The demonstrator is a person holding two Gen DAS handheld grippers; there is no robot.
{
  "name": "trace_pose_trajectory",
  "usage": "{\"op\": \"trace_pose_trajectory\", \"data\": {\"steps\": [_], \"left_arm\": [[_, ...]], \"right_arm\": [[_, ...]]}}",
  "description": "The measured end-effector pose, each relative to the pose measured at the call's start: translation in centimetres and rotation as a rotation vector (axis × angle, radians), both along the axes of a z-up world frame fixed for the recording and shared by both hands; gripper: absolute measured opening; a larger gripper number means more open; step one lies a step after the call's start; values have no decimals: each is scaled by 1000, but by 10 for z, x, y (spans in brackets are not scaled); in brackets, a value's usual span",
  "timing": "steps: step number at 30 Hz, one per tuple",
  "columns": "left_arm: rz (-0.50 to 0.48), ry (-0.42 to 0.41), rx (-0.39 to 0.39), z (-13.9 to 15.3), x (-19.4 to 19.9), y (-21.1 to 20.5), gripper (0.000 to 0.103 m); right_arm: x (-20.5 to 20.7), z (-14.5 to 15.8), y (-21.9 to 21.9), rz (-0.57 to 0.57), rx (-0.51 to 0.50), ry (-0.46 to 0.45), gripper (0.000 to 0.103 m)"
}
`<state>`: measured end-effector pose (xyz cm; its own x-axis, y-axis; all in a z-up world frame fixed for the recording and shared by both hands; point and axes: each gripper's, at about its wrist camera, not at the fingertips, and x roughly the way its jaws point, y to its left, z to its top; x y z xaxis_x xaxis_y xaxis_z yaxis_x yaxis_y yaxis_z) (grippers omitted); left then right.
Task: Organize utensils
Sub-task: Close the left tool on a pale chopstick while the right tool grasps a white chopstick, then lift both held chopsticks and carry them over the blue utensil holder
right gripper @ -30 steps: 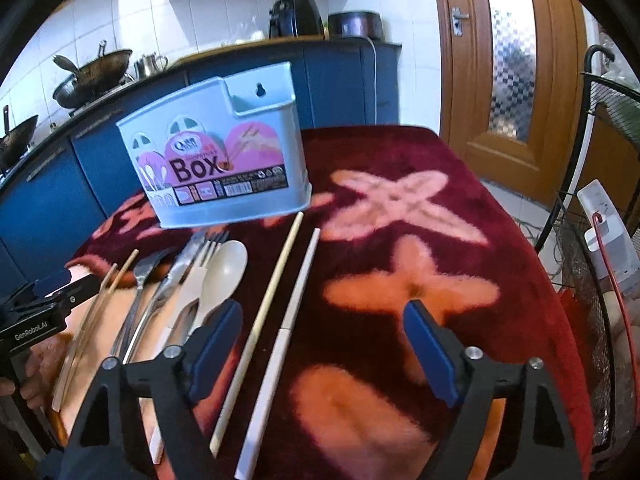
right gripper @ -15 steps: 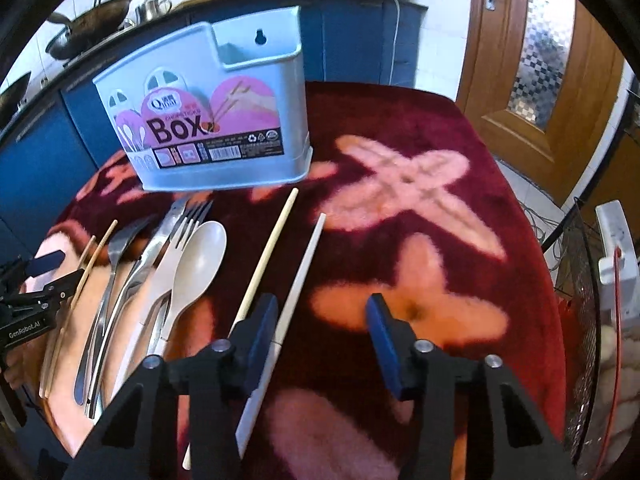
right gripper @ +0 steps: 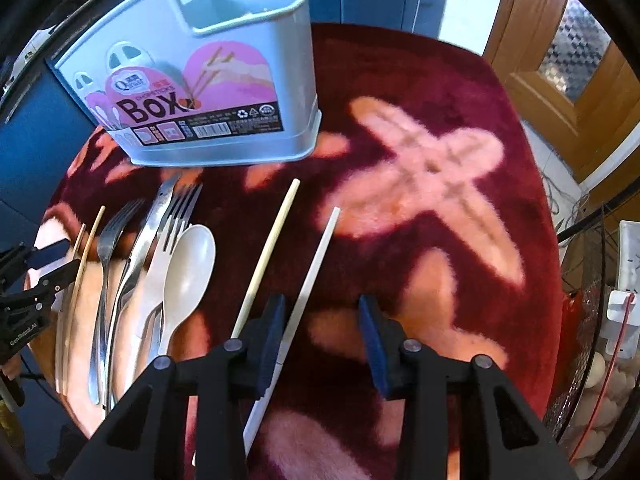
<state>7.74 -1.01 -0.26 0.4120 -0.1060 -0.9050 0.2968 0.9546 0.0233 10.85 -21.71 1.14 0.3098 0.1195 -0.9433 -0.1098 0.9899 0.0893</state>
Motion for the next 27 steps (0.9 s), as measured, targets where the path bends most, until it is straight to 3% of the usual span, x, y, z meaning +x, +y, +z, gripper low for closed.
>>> {"op": "trace_pose_trajectory", "data": {"steps": [5,7,10,13,17,27], "left_arm": [[0,49,-61,4,3,0,11],[7,67,-102,5,7,4,8],[21,79,-165,6,11,12,5],[27,71,-205,6,11,18,5],[25,40,-247,11,12,23,5],[-36,-114,-363,54,7,31,5]], "right_arm": [[10,-1,-4,26,13,66,38],[13,0,-5,31,15,85,33],[19,4,-9,21,21,97,16],[19,7,-17,-3,41,86,8],[7,12,-28,-57,96,31,6],[-40,45,-38,-227,250,-219,6]]}}
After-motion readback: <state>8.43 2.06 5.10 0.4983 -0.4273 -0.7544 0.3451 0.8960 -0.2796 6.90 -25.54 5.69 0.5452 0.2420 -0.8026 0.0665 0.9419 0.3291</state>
